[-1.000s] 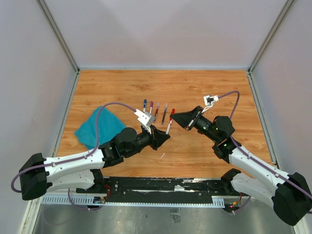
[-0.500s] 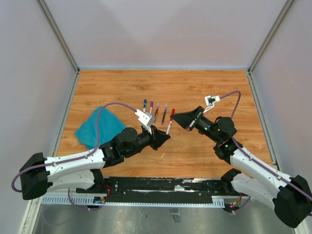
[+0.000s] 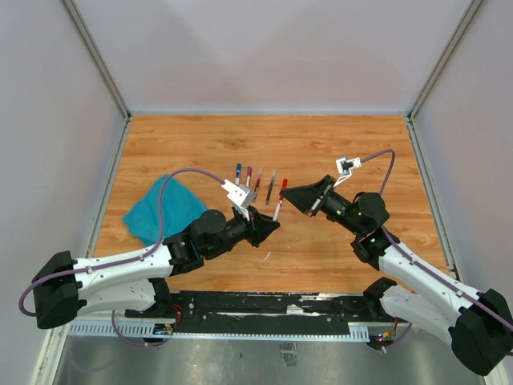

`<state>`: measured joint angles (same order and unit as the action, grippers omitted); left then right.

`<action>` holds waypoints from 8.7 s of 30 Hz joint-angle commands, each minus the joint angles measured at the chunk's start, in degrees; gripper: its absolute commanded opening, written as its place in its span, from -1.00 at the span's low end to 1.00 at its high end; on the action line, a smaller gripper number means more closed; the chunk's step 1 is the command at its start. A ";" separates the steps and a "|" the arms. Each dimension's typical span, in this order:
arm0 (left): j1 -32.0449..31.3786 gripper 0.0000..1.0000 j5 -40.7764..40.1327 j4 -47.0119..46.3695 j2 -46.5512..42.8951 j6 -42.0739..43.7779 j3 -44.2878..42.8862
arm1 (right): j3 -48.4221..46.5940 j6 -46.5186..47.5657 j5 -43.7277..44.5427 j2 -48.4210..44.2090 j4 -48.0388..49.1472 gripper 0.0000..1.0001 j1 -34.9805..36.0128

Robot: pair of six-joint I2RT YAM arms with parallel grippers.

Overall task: Insert the pens into the pen caps
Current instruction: Insert the pen cap onto the pen, then press the pen cap onto the pen, then place the pen at the center of the board.

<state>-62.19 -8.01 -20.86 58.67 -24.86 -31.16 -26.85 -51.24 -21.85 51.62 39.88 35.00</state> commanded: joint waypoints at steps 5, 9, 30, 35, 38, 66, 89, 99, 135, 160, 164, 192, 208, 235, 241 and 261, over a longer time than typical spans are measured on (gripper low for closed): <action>-0.48 -0.99 -0.86 -1.67 -0.13 -0.36 -1.13 | -0.31 1.53 -1.88 -0.95 0.06 -0.99 -0.19; -0.50 -0.99 -0.84 -1.99 -0.06 -0.48 -1.05 | -0.39 1.93 -2.06 -0.74 -0.67 -0.99 -0.19; -0.50 -0.99 -0.73 -2.08 0.39 -0.36 -1.46 | -0.31 2.41 -2.68 0.61 -0.98 -0.99 0.09; -0.52 -0.99 -0.95 -1.90 0.30 -0.36 -1.45 | -0.09 2.50 -2.85 0.37 -1.51 -0.99 0.24; -0.52 -0.99 -0.88 -1.99 0.21 -0.37 -1.36 | 0.20 2.85 -2.65 0.37 -1.88 -0.99 0.38; -0.55 -0.99 -2.88 -3.83 -1.81 -2.25 -2.89 | 2.83 4.91 -0.70 1.31 -1.40 -0.99 4.24; -0.50 -0.99 -2.75 -15.19 -9.10 2.02 -1.46 | 9.15 8.94 3.15 1.21 -5.71 -0.98 14.29; -0.50 -0.99 -3.26 -18.17 -9.27 5.08 -2.29 | 12.83 6.48 5.24 5.20 -3.10 -0.99 20.80; -0.50 -0.99 -1.27 -12.74 -9.23 3.90 -0.68 | -0.33 25.83 26.67 -9.63 -25.65 -0.12 28.06; -0.49 -0.99 -1.27 -3.70 -6.97 3.39 -1.00 | -23.24 30.48 24.50 -10.19 -42.11 0.53 20.11; -0.54 -0.99 0.08 -3.48 -6.24 3.41 -1.25 | -27.36 29.27 19.16 -6.84 -41.88 0.53 20.05; -0.53 -0.99 3.35 -3.66 -5.41 3.91 -1.98 | -29.35 26.70 22.72 2.46 -41.90 -0.25 20.06; -0.56 -0.99 -1.16 -3.21 -8.03 6.57 -4.85 | -22.64 24.61 20.30 1.99 -39.78 -0.99 20.10; -0.48 -0.99 -3.57 -8.98 -9.98 9.21 -5.87 | -8.59 16.53 29.49 -0.75 -41.37 -0.91 29.77; -0.54 -0.99 -2.49 -7.33 -8.82 8.75 -3.03 | -18.21 24.37 38.58 -3.27 -40.80 -0.36 29.68; -0.51 -0.99 -1.86 -1.89 -12.04 6.64 1.10 | -20.82 23.04 39.94 -7.92 -42.43 0.18 29.68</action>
<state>-62.96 -11.14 -20.86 46.96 -18.50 -29.65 -48.36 -24.08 21.41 42.28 -1.58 64.10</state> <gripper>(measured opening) 0.148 0.614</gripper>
